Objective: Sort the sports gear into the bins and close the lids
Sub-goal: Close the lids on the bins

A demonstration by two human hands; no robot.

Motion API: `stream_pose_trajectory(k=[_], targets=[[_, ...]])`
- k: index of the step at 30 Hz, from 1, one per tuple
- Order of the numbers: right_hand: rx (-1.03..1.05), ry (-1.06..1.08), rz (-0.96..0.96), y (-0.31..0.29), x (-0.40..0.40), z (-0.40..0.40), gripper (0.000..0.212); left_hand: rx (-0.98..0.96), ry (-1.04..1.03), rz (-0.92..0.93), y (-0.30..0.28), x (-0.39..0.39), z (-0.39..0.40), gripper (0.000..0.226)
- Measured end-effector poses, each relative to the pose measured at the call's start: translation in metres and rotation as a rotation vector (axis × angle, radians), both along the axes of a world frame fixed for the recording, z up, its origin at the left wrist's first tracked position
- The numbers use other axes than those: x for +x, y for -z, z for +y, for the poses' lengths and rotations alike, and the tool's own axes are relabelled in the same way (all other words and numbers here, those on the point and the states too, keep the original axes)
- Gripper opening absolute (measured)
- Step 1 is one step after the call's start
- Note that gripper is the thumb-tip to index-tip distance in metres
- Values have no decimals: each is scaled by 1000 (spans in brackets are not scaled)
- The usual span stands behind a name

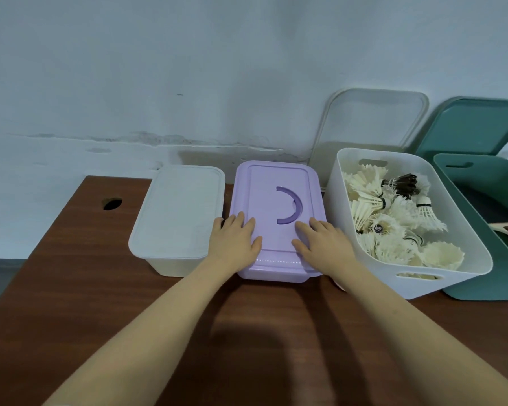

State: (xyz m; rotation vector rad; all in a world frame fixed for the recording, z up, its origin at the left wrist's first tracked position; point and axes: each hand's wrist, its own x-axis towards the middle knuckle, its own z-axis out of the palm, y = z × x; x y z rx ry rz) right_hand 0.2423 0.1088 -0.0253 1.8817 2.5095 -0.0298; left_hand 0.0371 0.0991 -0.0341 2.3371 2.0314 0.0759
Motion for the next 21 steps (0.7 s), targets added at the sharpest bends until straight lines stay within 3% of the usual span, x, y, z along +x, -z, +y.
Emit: stream_pose_trajectory(k=[3, 10, 21], targets=[[39, -40, -22, -8, 3, 4, 42, 17, -13, -27, -9, 0, 5, 47], [202, -48, 141, -43, 27, 34, 40, 186, 7, -141, -53, 29, 36, 47], [327, -4, 139, -110, 154, 128, 48, 338, 46, -104, -124, 137, 125, 53]])
